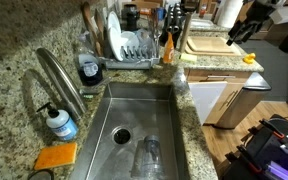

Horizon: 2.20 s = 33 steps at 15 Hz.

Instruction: Use the sponge to clean the smaller part of the base top near the edge, pick up the duck plush toy , put it in the sink and open the tap

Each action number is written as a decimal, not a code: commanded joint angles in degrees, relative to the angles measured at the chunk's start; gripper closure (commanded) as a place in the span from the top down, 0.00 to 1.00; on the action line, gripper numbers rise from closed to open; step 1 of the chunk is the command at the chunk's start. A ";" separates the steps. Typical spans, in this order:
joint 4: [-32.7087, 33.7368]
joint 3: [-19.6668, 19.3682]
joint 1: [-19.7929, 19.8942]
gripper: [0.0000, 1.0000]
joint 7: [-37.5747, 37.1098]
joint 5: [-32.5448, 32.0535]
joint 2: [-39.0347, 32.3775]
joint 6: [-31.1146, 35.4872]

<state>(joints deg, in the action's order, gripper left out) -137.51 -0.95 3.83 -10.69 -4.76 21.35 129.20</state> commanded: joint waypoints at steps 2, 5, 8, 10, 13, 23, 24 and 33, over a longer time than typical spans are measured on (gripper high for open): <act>0.54 -0.26 0.72 1.00 0.33 0.17 -1.47 0.15; 0.68 -0.50 -0.19 1.00 3.59 0.91 -0.24 -2.14; 5.75 -6.30 -1.22 1.00 17.24 6.18 -6.23 -7.91; 11.51 -6.41 2.01 1.00 16.93 0.78 -12.42 -14.19; 16.73 -5.68 3.17 1.00 13.13 -8.66 -18.55 -16.32; 15.70 -6.90 2.38 1.00 25.31 -5.09 -18.80 -15.66; 17.31 -6.46 2.07 1.00 27.74 -5.36 -21.09 -15.88; 32.41 -8.35 3.62 1.00 27.61 -35.65 -37.79 -4.64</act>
<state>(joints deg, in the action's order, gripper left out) -110.78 -7.34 5.53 15.59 -33.47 -11.44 118.52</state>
